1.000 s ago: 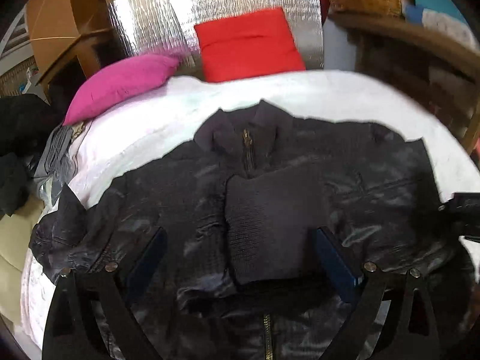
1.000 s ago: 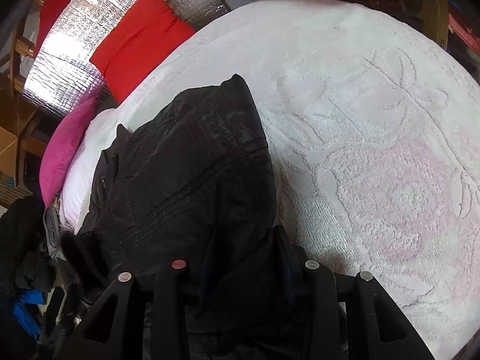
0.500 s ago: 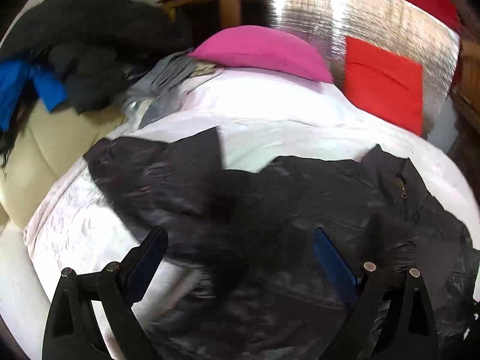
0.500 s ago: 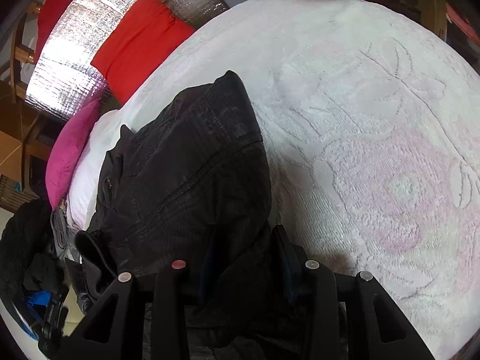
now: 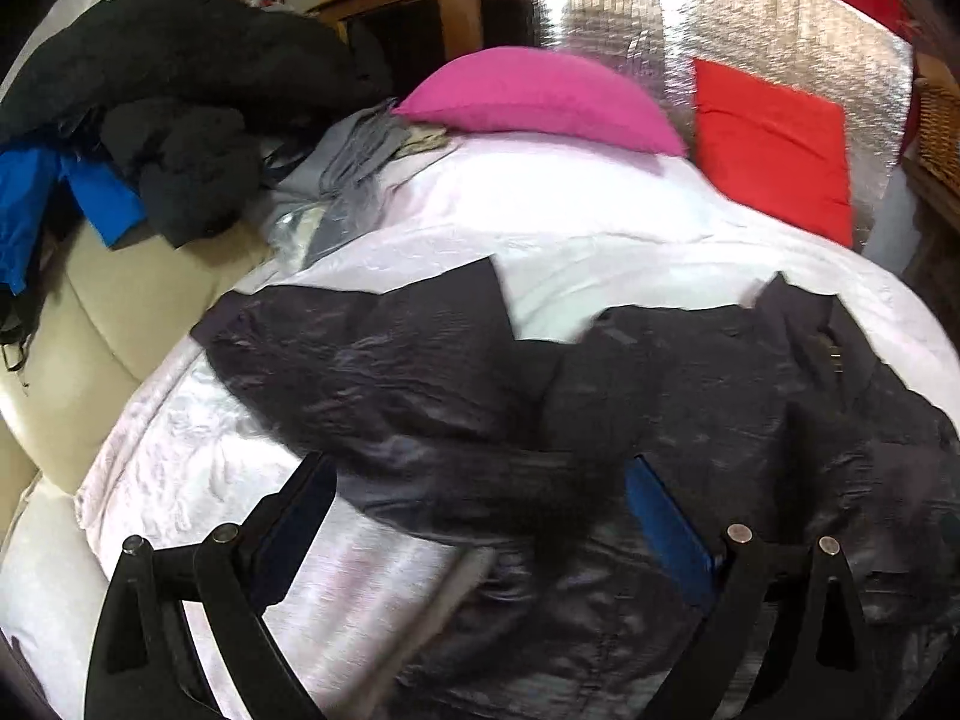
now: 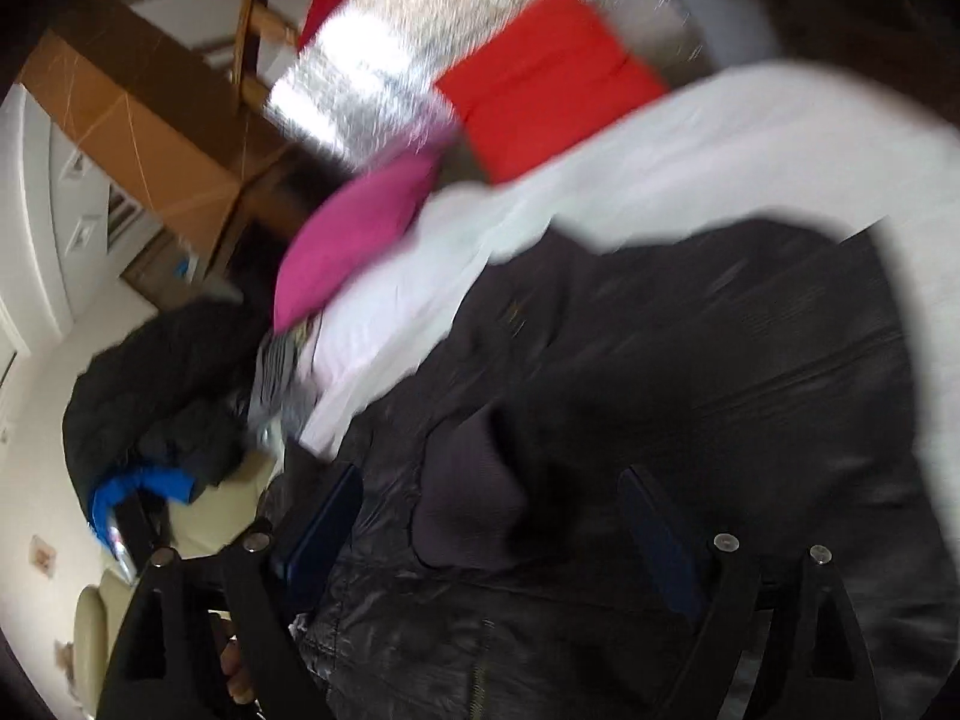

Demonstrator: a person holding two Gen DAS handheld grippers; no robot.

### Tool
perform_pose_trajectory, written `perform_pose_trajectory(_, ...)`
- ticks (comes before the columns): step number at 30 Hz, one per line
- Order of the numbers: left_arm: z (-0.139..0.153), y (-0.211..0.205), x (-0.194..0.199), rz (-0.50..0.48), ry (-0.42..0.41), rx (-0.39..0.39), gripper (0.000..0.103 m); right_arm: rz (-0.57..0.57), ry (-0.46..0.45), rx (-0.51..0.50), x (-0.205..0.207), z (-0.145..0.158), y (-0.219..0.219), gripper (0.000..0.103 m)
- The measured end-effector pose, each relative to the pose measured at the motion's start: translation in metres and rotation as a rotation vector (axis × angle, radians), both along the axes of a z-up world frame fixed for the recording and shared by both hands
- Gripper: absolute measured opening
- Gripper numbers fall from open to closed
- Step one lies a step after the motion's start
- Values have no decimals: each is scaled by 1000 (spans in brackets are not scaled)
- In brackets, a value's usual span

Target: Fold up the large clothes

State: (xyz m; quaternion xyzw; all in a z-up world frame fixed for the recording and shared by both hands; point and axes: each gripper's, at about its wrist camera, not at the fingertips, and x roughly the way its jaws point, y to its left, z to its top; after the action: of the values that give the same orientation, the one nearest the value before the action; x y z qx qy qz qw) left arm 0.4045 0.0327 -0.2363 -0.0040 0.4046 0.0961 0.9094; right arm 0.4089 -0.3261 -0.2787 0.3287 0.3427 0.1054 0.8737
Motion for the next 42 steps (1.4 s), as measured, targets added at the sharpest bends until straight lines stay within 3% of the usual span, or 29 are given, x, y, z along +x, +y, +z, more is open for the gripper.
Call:
perform_pose_trajectory(2,-2,13,3,18,17,-16,98,-16,95,30,27,-20,14,88)
perform_pose_trajectory(4,-2,29,6,48,18,-30,98,-17,167,157,44,-35,25,85)
perform_pose_trajectory(6,0,43,7,81,13,-41,98,47,75,246,45,-17,46,85)
perform_pose_trajectory(8,0,53,8,104,12,-69,98,180,-67,346,39,14,68,85)
perform_pose_trajectory(10,0,58,6,109,10,-90,98,250,-129,418,35,31,75,85)
perform_pose_trajectory(11,0,58,6,106,6,-96,98,258,-148,400,32,40,76,85)
perform_pose_trajectory(14,5,47,1,54,-27,-113,98,138,-114,163,22,52,61,85)
perform_pose_trajectory(16,8,33,-1,4,-49,-111,98,7,-58,-31,10,49,36,85)
perform_pose_trajectory(19,5,0,-1,-101,-49,-77,98,-177,-4,-225,-11,40,-13,84)
perform_pose_trajectory(21,-2,-22,1,-144,-34,-19,98,-241,31,-257,-23,32,-40,80)
perform_pose_trajectory(23,-11,-42,5,-168,-19,52,98,-272,90,-217,-32,16,-68,67)
perform_pose_trajectory(25,-27,-62,13,-171,17,158,98,-275,165,-195,-31,-4,-83,62)
perform_pose_trajectory(28,-59,-75,29,-184,153,219,98,-215,318,-268,-17,-36,-75,58)
perform_pose_trajectory(30,-72,-70,36,-183,229,184,98,-203,329,-342,-14,-39,-71,58)
perform_pose_trajectory(32,-63,-59,35,-188,221,122,98,-204,319,-348,-16,-33,-71,58)
perform_pose_trajectory(36,-11,-11,22,-175,54,-28,98,-198,203,-281,-28,-10,-73,59)
perform_pose_trajectory(39,10,57,16,-25,-36,-108,98,-182,99,-243,-39,5,-67,66)
perform_pose_trajectory(42,-6,140,26,161,15,-261,98,-157,76,-251,-36,8,-50,67)
